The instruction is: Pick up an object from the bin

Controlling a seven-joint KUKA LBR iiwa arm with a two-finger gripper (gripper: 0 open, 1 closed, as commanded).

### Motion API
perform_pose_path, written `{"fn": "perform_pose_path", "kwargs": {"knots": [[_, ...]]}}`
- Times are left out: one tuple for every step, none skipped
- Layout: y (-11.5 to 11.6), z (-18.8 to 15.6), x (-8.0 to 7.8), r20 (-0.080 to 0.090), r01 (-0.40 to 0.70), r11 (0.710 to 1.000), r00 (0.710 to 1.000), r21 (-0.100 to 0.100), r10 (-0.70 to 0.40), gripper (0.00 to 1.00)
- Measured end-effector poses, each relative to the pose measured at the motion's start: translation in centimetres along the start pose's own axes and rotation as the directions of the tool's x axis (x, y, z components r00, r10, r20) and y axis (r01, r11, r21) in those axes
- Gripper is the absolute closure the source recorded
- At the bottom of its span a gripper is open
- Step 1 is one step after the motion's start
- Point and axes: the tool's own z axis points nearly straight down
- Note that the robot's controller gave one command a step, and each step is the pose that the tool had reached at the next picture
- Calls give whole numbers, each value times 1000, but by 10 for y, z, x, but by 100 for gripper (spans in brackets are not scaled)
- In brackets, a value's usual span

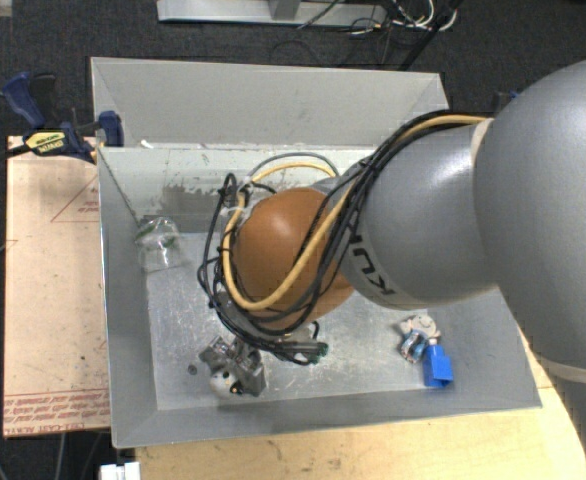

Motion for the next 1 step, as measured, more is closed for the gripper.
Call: {"fn": "perform_pose_path", "kwargs": {"knots": [[0,-12,-1,3,0,1000,1000,2,0,100]]}}
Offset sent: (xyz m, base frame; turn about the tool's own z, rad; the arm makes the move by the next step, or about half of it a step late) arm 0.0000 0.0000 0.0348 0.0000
